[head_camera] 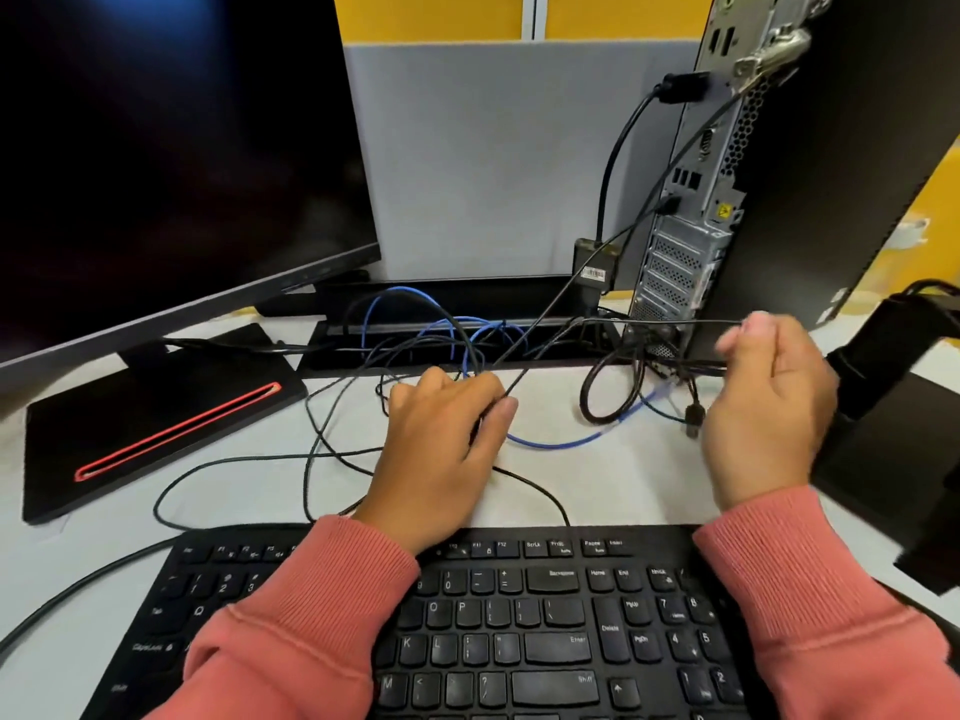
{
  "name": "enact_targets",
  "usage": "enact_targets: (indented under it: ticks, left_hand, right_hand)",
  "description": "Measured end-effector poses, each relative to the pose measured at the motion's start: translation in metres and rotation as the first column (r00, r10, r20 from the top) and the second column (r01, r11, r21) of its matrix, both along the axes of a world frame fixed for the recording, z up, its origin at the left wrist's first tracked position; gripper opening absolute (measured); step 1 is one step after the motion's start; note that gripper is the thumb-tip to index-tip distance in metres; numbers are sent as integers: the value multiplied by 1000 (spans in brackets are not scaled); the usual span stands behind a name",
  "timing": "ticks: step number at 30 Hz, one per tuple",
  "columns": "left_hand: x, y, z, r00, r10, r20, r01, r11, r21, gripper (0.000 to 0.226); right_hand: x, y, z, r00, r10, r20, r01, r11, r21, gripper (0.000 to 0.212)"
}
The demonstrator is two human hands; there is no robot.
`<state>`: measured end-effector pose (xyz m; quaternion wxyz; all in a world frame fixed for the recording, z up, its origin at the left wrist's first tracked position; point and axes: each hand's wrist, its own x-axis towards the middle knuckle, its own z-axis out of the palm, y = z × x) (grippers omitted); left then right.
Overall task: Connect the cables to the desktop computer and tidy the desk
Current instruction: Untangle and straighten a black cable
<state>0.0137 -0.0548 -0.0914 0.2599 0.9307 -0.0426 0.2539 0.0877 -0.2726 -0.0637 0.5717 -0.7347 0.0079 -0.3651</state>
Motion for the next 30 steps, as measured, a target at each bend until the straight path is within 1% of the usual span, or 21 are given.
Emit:
enact_targets:
  ticks: [2,3,5,7,9,10,11,12,13,15,17,19,20,22,23,24,25,27,28,29,30]
  left_hand:
    - [0,0,1,1000,-11,26,13,998,-68,34]
    - [0,0,2,999,-10,48,14,996,-93,33]
    - [-1,1,2,994,-6,106,18,993,-118,30]
    - [-2,-1,3,989,-44,138,54,996,-73,28]
    - [-4,-4,3,982,-122,146,125,992,-8,27]
    - [-4,-5,3,978,-150,142,151,988,-2,27]
    - [-5,-5,3,979,-159,130,163,986,-21,28]
    - [-4,-4,3,981,-157,116,165,984,-62,30]
    - [-4,-3,3,984,-151,98,162,981,-106,32]
    - [-5,-1,4,988,-146,55,153,974,-168,37]
    - [-5,0,6,986,-163,29,165,965,-202,34]
    - [-5,-2,8,985,-168,27,170,966,-197,27]
    - [-5,-2,8,987,-159,26,161,970,-185,25]
    - [-4,-2,7,991,-129,43,134,977,-167,24]
    - [-5,-2,7,992,-111,63,121,978,-171,24]
    - [-5,-1,6,992,-97,83,111,978,-174,25]
    - [-4,0,6,990,-93,102,109,979,-171,24]
    - [-2,0,5,984,-127,129,146,978,-149,22]
    - [-1,1,4,978,-160,137,179,974,-136,20]
    - [0,0,4,971,-191,144,209,970,-124,19]
    - [0,0,3,966,-210,152,228,967,-114,17]
  right_hand:
    - [-1,1,-7,998,-2,-60,-1,999,-50,19]
    - [-5,4,-8,998,17,-62,-24,992,-124,31]
    - [-16,13,-6,997,77,20,-66,943,-326,63]
    - [-26,23,0,958,276,78,-191,817,-544,76]
    - [-34,36,-7,862,506,-31,-387,617,-685,66]
    - [-35,41,-13,810,576,-109,-475,537,-697,52]
    - [-33,43,-18,770,619,-155,-537,498,-681,34]
    - [-31,43,-20,745,643,-179,-580,492,-649,19]
    - [-28,41,-21,747,641,-174,-595,529,-605,15]
    - [-20,33,-16,812,574,-102,-554,705,-442,23]
    - [-8,19,-10,908,419,-14,-414,890,-194,27]
    - [2,10,-10,969,243,-44,-242,970,17,28]
    - [5,7,-12,978,188,-87,-184,981,54,29]
    - [6,8,-15,973,168,-159,-169,986,11,28]
    - [2,11,-15,970,174,-170,-186,981,-57,29]
    - [-5,17,-14,973,168,-160,-193,969,-155,40]
    - [-14,23,-11,978,165,-130,-195,945,-264,59]
    - [-32,35,-4,977,209,-38,-201,850,-488,86]
    - [-39,40,-1,964,266,9,-210,780,-590,88]
    - [-44,43,-1,942,333,30,-225,699,-679,81]
    - [-45,46,-5,923,385,25,-238,618,-749,65]
